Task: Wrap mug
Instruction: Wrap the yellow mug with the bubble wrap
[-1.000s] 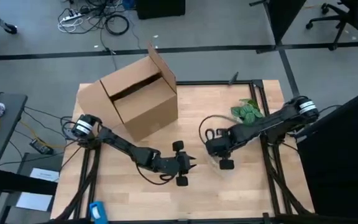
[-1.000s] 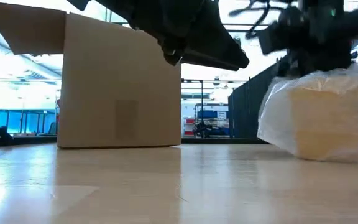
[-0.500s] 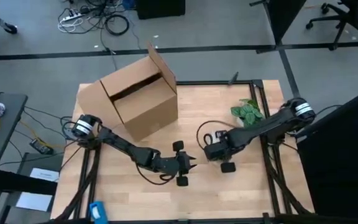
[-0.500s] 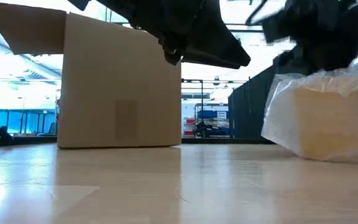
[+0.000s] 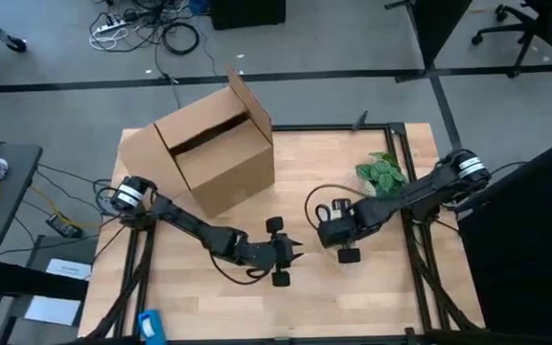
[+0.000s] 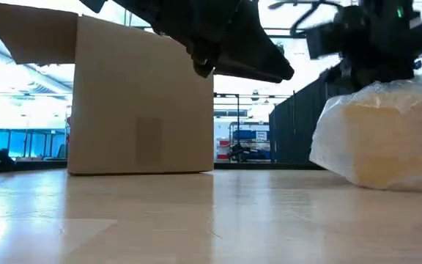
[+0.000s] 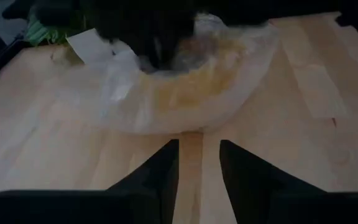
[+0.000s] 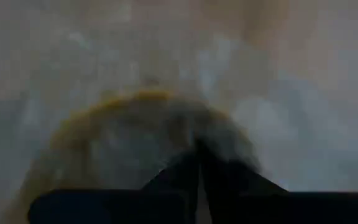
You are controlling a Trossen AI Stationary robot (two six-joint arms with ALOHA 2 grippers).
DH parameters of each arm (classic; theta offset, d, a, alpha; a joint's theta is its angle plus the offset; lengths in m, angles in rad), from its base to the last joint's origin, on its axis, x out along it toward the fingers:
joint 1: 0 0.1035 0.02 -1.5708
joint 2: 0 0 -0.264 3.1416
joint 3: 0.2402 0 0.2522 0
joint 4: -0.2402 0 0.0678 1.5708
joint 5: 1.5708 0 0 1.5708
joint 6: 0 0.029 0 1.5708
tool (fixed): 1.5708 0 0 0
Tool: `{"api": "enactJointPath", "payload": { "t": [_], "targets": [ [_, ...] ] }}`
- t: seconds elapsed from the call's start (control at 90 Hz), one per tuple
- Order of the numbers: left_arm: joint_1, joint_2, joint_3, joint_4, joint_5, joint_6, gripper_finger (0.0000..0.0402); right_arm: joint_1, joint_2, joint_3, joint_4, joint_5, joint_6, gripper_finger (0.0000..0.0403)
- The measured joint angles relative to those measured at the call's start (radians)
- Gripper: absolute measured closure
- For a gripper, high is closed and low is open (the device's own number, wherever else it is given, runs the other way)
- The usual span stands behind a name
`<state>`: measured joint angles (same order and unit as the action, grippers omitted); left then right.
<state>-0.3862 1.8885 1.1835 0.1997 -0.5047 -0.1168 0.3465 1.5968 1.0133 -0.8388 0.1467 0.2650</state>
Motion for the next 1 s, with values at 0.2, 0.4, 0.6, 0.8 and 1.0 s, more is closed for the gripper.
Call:
{"api": "enactJointPath", "payload": {
  "t": [0.2,0.4,0.6,0.8,1.0],
  "targets": [
    [0.000,0.000,0.000,-0.013,0.000,0.000,0.0301,0.028,0.068,-0.040,0.089,0.033,-0.012,0.0403],
    [0.002,-0.015,0.000,-0.107,0.000,0.030,0.0301,-0.048,0.045,-0.004,0.159,0.120,-0.178,0.0403],
    [0.003,-0.059,0.000,-0.287,0.045,-0.044,0.0301,-0.130,0.046,0.052,0.136,0.011,-0.241,0.0403],
    [-0.003,-0.064,0.000,-0.358,0.101,-0.075,0.0301,-0.124,0.043,0.170,-0.114,-0.066,-0.193,0.0403],
    [0.000,-0.064,0.000,-0.375,0.101,-0.078,0.0301,-0.104,0.040,0.266,-0.258,-0.052,-0.200,0.0403]
  ]
}}
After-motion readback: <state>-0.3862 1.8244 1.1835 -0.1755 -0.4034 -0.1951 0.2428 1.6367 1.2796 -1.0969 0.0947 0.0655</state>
